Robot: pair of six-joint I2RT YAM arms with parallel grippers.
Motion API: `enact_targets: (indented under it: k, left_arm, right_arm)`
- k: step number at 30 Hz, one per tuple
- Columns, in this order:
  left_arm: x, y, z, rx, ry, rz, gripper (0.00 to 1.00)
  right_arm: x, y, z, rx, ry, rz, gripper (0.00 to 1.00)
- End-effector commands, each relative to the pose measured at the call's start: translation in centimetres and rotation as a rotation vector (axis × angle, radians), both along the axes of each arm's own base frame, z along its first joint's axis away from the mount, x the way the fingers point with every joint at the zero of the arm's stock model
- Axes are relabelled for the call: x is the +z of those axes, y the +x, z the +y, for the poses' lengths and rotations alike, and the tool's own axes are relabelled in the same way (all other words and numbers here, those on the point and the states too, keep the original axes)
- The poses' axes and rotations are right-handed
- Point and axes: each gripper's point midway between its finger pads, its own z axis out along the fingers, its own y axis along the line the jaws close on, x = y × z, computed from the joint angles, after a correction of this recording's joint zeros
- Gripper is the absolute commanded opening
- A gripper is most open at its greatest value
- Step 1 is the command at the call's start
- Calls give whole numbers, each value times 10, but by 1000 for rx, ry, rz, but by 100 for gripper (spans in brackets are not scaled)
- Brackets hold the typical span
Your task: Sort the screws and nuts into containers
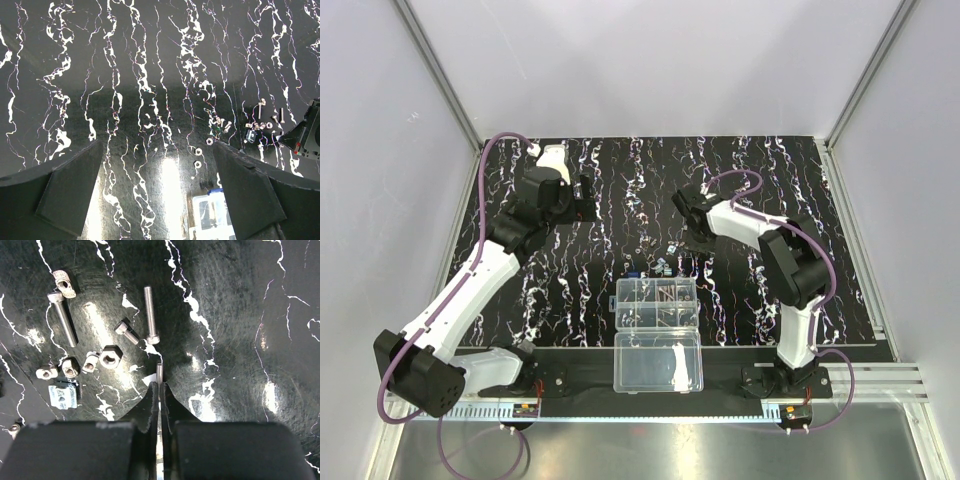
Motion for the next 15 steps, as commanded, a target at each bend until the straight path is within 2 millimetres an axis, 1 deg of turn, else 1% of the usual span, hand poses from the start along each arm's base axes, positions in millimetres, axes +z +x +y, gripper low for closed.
enact_targets:
  k: [1, 2, 5, 6, 8, 9, 11, 12, 13, 14, 15]
  left_arm:
    - [31, 3, 2, 11, -15, -86, 99]
    - [31, 3, 2, 10, -14, -86, 99]
    - [33, 3, 3, 14, -13, -90, 99]
    - [33, 3, 4, 17, -12, -92, 99]
    - [34, 3, 4, 18, -12, -93, 99]
    - [35, 2, 3, 15, -17, -95, 99]
    - [35, 2, 2, 9, -22, -94, 99]
    - [35, 1, 0, 2, -28, -92, 99]
    - [36, 1, 1, 3, -31, -93, 99]
    - [36, 1, -1, -2, -34, -92, 99]
    - [37, 0, -1, -3, -38, -96, 99]
  right_arm:
    - [-11, -21, -19, -1, -83, 60, 0]
    - [-9, -21, -19, 2, -81, 55, 0]
    - [15, -15, -17, 19, -55, -6, 0]
    - [35, -11, -13, 34, -16, -53, 0]
    - [59, -7, -4, 98, 40, -109, 0]
    - [82, -6, 9, 143, 123, -160, 0]
    - [101, -12, 19, 212, 151, -196, 0]
    - [115, -18, 23, 242, 166, -226, 0]
    - [119, -23, 27, 274, 163, -234, 0]
    - [118, -37, 39, 323, 161, -230, 0]
    - [123, -45, 47, 358, 188, -238, 0]
